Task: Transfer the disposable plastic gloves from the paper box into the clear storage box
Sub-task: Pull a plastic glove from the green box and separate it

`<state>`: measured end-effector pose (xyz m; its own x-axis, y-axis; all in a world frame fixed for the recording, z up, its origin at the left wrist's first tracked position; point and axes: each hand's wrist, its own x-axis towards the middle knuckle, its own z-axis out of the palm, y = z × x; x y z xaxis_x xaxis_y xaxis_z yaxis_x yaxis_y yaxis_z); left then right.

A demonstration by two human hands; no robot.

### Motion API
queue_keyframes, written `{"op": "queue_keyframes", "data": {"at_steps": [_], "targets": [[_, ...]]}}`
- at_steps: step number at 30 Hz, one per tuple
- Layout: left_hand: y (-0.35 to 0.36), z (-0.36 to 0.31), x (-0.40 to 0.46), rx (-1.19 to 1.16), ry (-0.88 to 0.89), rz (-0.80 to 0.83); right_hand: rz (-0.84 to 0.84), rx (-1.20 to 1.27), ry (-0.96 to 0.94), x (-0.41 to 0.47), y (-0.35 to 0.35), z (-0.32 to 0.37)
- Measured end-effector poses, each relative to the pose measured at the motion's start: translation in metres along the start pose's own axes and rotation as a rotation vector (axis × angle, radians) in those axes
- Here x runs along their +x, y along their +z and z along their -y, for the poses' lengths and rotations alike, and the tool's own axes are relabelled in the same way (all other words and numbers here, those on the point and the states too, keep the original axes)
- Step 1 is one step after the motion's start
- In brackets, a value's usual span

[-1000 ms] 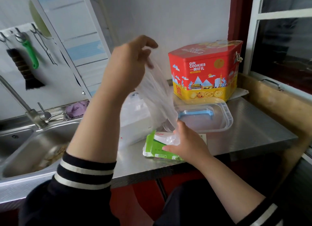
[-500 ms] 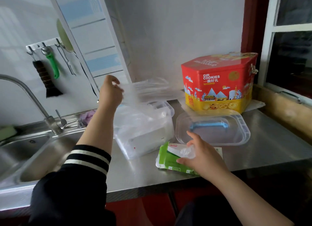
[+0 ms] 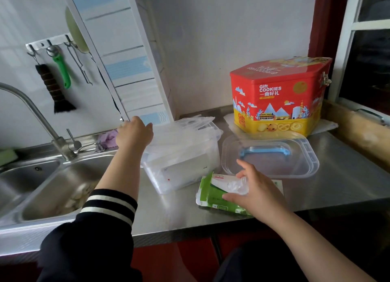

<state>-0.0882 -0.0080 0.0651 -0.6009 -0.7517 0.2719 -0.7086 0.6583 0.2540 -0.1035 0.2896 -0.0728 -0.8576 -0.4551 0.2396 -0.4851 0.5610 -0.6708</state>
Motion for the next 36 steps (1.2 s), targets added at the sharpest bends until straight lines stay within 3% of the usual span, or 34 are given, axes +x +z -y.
{"op": "queue_keyframes", "data": {"at_steps": [3,6,7,8,10,12,14,16,20,23,36], "targets": [[-0.006,-0.005,-0.013,0.016,0.135,-0.222,0.017,0.038,0.004,0.000,-0.003,0.001],[-0.003,-0.026,-0.053,-0.281,0.575,-0.629,0.034,0.145,0.026,-0.001,-0.006,0.002],[0.004,-0.037,-0.076,-0.409,0.724,-0.618,0.032,0.180,0.034,-0.003,-0.005,0.000],[0.011,-0.046,-0.099,-0.525,0.837,-0.511,0.016,0.206,0.035,-0.002,-0.004,0.001],[0.036,-0.055,-0.138,-0.672,0.903,-0.119,-0.018,0.242,0.048,0.000,-0.004,0.002],[0.065,-0.054,-0.160,-0.729,0.842,0.260,-0.030,0.250,0.070,0.001,-0.005,0.003],[0.088,-0.049,-0.167,-0.730,0.763,0.450,-0.023,0.257,0.099,0.003,-0.005,0.003],[0.099,-0.048,-0.170,-0.753,0.728,0.479,-0.069,0.314,0.121,0.005,-0.004,0.000],[0.108,-0.050,-0.173,-0.593,0.763,0.385,-0.173,0.558,0.162,0.012,-0.005,-0.010],[0.109,-0.049,-0.175,-0.643,0.684,0.422,-0.230,0.749,0.180,0.011,-0.009,-0.011],[0.111,-0.048,-0.175,-0.682,0.660,0.485,-0.393,1.462,0.293,0.012,-0.021,-0.021]]}}
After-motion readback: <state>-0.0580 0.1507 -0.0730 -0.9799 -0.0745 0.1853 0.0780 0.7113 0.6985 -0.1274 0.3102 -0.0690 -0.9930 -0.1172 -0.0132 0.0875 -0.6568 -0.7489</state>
